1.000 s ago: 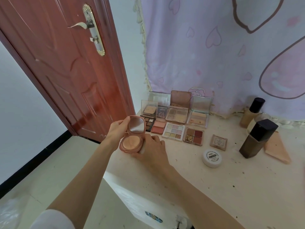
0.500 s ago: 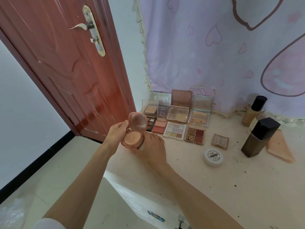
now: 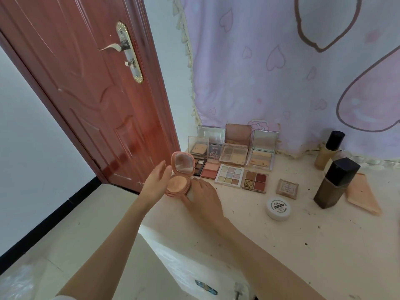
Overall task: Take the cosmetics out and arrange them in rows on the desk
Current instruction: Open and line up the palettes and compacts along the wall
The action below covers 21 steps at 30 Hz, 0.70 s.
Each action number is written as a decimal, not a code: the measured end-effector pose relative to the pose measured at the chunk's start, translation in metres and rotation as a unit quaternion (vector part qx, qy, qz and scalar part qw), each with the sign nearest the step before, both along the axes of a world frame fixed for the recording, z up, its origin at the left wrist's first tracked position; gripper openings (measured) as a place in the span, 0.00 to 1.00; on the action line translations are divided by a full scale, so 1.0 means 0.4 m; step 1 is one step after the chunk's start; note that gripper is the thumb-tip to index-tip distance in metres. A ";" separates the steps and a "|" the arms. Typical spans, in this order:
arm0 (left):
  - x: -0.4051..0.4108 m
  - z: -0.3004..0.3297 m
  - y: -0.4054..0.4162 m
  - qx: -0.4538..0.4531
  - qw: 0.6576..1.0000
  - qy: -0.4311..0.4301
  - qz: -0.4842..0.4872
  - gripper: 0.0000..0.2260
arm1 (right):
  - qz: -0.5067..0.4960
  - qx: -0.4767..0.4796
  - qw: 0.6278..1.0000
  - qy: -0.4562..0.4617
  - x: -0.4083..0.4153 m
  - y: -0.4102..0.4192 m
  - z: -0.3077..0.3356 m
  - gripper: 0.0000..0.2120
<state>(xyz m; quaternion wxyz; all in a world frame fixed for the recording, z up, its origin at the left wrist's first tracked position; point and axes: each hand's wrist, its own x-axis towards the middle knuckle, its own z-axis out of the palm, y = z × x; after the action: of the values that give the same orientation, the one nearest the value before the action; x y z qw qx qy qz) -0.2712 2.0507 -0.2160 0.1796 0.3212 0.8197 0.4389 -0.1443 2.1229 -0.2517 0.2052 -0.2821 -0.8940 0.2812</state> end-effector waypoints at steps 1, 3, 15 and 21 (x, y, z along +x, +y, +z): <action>0.014 0.001 -0.009 -0.007 0.998 0.060 0.008 0.21 | 0.010 -0.020 1.000 0.005 0.016 0.002 0.010 0.22; 0.054 0.000 -0.026 0.032 0.987 0.160 0.004 0.19 | 0.013 -0.061 0.998 0.022 0.059 0.007 0.031 0.21; 0.344 -0.090 0.020 0.022 0.939 0.269 -0.212 0.15 | -0.146 0.048 0.988 -0.031 0.425 0.101 0.071 0.24; 0.408 -0.091 0.058 0.007 0.930 0.282 -0.235 0.15 | -0.105 0.006 0.988 -0.116 0.464 0.137 0.050 0.27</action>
<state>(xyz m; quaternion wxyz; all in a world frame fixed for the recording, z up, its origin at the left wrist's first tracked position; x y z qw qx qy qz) -0.1081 2.0738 -0.2523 0.0370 0.6164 0.7347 0.2810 0.0415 2.1776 -0.2318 0.1298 -0.4039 -0.8790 0.2178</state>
